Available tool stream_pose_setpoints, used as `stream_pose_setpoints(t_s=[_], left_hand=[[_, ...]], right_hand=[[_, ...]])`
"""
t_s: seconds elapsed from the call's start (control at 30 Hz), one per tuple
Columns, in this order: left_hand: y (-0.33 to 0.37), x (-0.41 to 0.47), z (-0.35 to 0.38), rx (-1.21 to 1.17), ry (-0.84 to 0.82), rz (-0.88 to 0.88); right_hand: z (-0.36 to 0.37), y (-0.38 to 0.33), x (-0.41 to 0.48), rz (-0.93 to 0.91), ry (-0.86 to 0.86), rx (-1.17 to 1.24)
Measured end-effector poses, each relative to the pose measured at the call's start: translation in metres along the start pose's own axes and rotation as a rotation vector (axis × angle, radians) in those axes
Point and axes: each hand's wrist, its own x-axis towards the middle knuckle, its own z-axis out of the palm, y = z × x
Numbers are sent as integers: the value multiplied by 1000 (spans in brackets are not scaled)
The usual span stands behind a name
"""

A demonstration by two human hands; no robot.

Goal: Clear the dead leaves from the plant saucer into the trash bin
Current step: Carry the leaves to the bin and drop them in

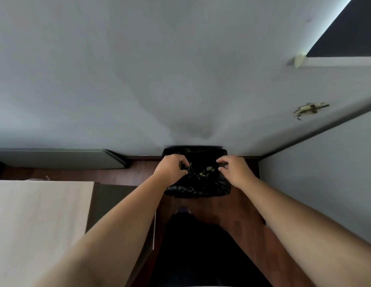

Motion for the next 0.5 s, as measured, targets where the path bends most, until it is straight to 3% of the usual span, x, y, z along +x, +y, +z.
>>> stream_pose_setpoints(t_s=[0.27,0.5], left_hand=[[1,-52,-28,-16,95,-10],[-2,-160,-67,-81,422,-64]], right_hand=[[-25,-34,-33,-106,-42,-47],[-34,-133,-84,-412,-32,-121]])
